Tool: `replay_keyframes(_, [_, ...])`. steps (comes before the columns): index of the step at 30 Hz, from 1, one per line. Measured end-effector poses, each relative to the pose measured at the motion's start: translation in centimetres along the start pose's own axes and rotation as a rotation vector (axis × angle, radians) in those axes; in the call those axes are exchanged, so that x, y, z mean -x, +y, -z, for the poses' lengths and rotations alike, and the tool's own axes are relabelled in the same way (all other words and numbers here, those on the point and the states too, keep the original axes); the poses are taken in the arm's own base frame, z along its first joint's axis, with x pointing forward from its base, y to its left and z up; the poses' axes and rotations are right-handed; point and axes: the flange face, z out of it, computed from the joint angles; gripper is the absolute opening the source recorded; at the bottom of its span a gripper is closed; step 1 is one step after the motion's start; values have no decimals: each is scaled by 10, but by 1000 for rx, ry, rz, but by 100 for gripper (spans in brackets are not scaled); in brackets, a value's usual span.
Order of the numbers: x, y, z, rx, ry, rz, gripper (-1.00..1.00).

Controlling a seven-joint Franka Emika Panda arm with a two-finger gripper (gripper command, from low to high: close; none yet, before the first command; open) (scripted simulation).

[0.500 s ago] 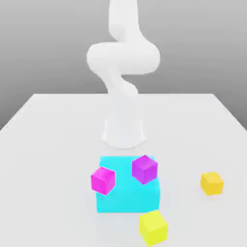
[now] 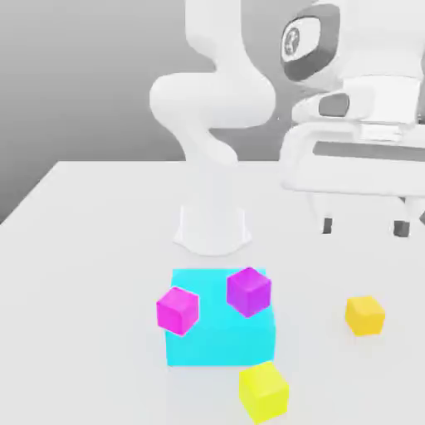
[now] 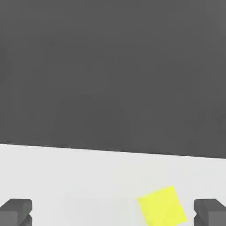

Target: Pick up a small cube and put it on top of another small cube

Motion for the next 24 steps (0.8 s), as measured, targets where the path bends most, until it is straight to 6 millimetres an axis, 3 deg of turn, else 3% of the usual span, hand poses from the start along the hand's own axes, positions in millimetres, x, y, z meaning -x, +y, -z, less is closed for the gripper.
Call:
replay_keyframes(4, [79, 9, -57, 58, -112, 52, 0])
replay_keyframes(7, [136, 27, -88, 100, -203, 76, 0])
replay_keyframes(8, [145, 32, -95, 108, -222, 74, 0])
replay_keyframes(18, [168, 42, -156, 115, -243, 70, 0])
replay_keyframes(19, [169, 44, -161, 117, -242, 71, -100])
replay_keyframes(24, [169, 44, -161, 115, -242, 71, -100])
